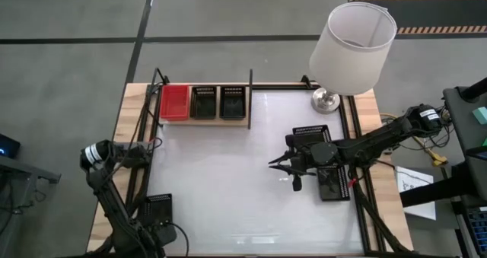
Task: Stack baskets on shelf by color
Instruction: Stack the black basket on top of the left black basket on the shelf
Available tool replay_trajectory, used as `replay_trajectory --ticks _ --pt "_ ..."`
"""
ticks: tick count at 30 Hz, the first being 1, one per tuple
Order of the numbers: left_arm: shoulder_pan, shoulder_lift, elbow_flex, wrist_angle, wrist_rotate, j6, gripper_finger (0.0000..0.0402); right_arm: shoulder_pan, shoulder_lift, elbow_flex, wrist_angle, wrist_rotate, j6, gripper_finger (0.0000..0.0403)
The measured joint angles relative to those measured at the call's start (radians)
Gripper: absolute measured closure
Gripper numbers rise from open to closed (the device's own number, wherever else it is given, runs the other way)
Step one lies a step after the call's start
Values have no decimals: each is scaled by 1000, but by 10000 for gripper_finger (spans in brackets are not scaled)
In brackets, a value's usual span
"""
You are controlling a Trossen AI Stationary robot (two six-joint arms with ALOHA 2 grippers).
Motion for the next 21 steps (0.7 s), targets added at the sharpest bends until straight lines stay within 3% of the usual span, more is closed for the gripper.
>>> replay_trajectory --ticks 14,17,21 --pt "-10 0 -166 48 -2 115 228 0 1 -2 -25 0 24 360" --pt "-9 -1 -171 70 -13 166 260 0 1 -2 -27 0 27 360" --pt "-8 -2 -171 72 -13 194 336 0 1 -2 -32 0 27 360"
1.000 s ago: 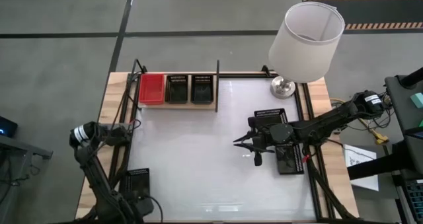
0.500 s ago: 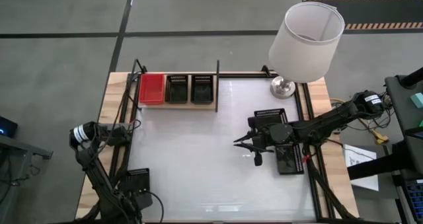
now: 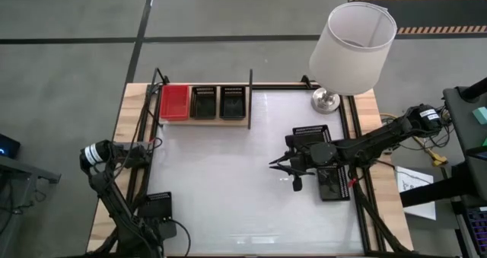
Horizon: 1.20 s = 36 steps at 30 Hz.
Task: Stack baskets on shelf by color
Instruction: Stack the black basket on top of the left black basket on the shelf
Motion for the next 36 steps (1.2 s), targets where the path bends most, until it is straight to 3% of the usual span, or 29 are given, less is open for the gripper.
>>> replay_trajectory --ticks 3,10,15,24,29,36 --pt "10 0 10 -2 8 -6 390 0 0 0 -6 0 -1 360" --pt "138 0 118 -5 16 11 400 0 0 0 -13 8 -44 360" --pt "269 0 218 -20 14 149 401 -16 0 -1 -12 8 -117 360" --pt "445 -2 416 -214 -15 434 402 -88 0 -1 -35 9 -132 360" --pt "510 -2 511 -370 -118 623 402 -110 -1 -2 -76 9 -122 360" --pt "608 -2 569 -584 -356 949 402 -114 -1 -2 -101 9 -106 360"
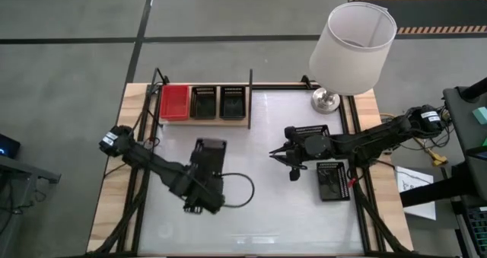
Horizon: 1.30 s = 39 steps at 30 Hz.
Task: Stack baskets on shelf by color
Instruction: Stack the black basket on top of the left black basket on the shelf
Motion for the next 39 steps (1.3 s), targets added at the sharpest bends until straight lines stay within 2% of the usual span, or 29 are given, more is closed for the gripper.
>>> replay_trajectory --ticks 5,13,18,21,26,31,39 --pt "93 -25 -26 -1 -152 306 401 0 0 0 -19 0 12 360" --pt "344 -136 -62 25 -170 498 401 0 -1 0 -44 0 18 360" --pt "492 -213 -129 114 -162 609 401 0 -1 0 -48 0 19 360" --pt "571 -249 -177 158 -158 668 401 0 -1 0 -48 0 19 360" --pt "692 -274 -283 250 -87 750 401 0 -2 0 -47 0 19 360" --pt "796 -281 -399 357 -54 785 401 0 -2 0 -48 0 19 360" --pt "884 -280 -508 435 -50 805 401 0 -2 0 -46 0 19 360"
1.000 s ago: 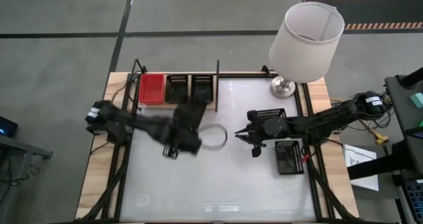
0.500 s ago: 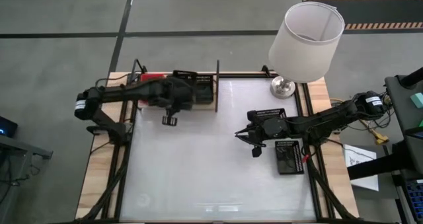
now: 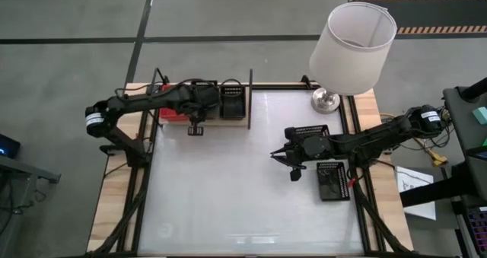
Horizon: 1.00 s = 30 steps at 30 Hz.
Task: Stack baskets on shelf by color
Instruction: Stack the black basket on top of the left black basket on the shelf
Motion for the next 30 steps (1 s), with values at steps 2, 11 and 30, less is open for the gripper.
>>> replay_trajectory --ticks 2,11,30 --pt "7 0 -9 16 0 0 401 0 0 0 0 0 0 360" --pt "14 7 -39 32 0 -4 401 0 0 0 0 0 6 360" --pt "16 14 -50 77 -4 -2 402 0 0 0 0 0 8 360"
